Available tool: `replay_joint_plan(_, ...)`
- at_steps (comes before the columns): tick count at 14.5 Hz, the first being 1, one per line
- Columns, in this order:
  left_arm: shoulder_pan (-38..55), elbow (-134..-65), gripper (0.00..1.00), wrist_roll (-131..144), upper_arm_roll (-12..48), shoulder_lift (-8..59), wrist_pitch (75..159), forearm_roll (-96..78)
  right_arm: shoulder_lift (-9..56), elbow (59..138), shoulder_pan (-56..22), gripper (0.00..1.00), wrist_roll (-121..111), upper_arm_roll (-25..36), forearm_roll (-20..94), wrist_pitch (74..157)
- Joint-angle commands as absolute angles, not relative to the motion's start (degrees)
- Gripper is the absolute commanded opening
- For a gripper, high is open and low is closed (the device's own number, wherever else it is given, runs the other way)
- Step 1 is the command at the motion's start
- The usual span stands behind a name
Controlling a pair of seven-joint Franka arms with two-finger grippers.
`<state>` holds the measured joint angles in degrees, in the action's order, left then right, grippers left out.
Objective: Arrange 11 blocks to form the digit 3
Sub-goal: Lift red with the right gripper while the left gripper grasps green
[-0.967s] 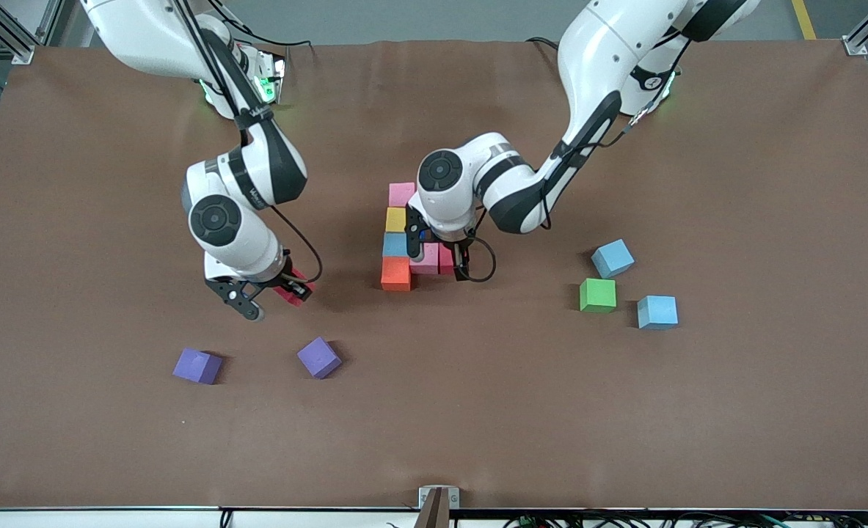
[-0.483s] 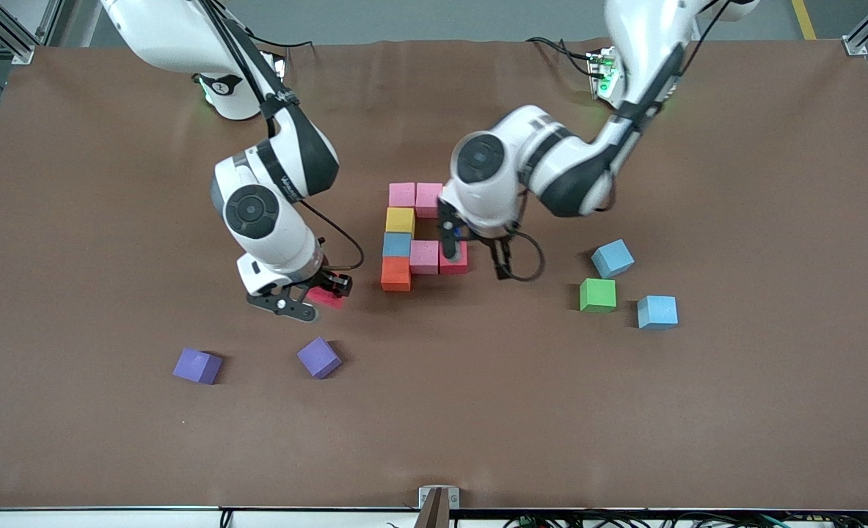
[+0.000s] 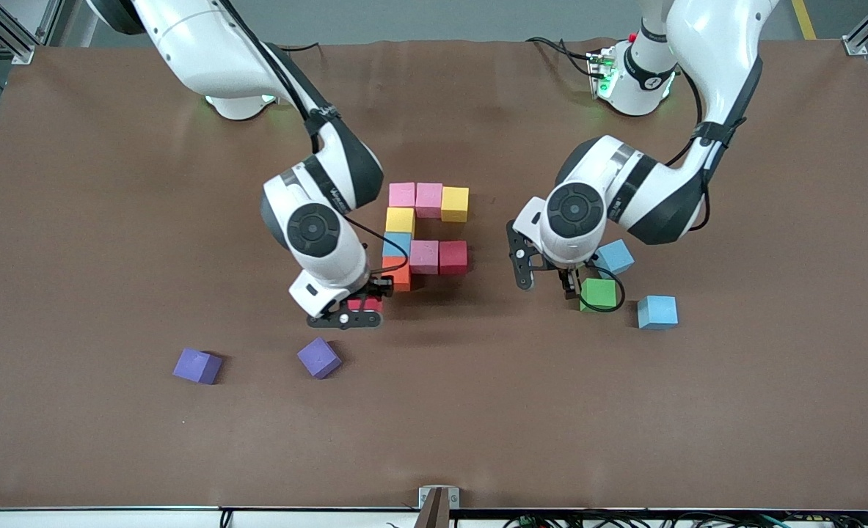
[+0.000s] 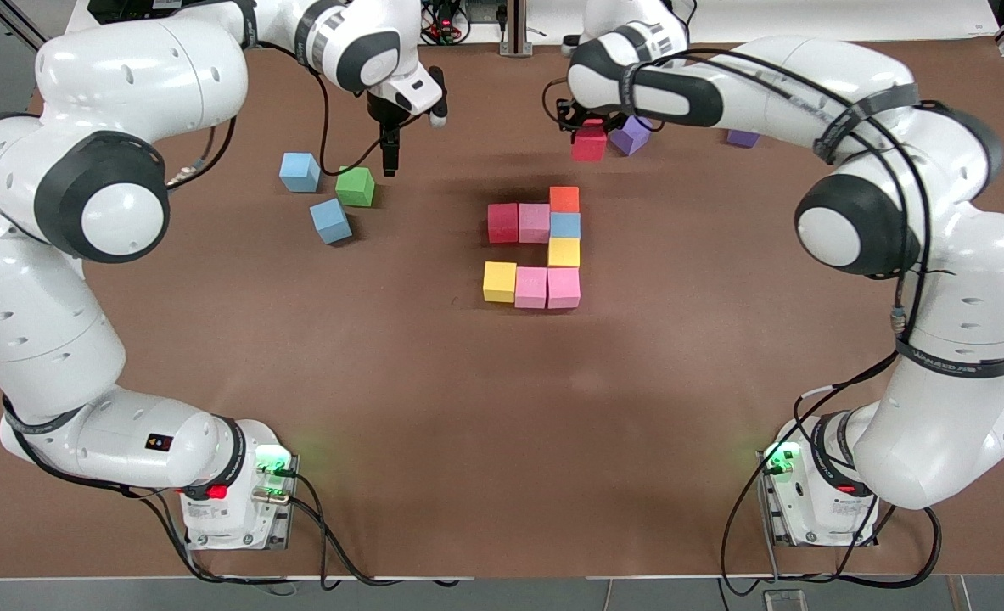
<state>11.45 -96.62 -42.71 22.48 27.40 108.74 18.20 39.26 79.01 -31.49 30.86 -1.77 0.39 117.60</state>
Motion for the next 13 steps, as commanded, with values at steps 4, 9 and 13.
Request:
replay_joint_plan(4, 4.6, -107.7, 1.0, -44.1, 22.9, 25.0, 122.7, 21.6, 44.3, 76.3, -33.7, 0.01, 30.6, -1.5, -2.6, 121.0)
replay_joint_plan(9, 3.1, -110.6, 1.0, -45.0, 22.9, 26.0, 128.8, 28.4, 45.6, 76.4, -33.8, 0.01, 31.3, -1.4, -2.6, 123.1)
replay_joint_plan(13, -1.0, -110.7, 1.0, -55.1, 22.9, 29.9, 135.7, 30.0, 47.2, 76.6, -34.1, 0.01, 34.0, -1.4, -2.5, 126.4)
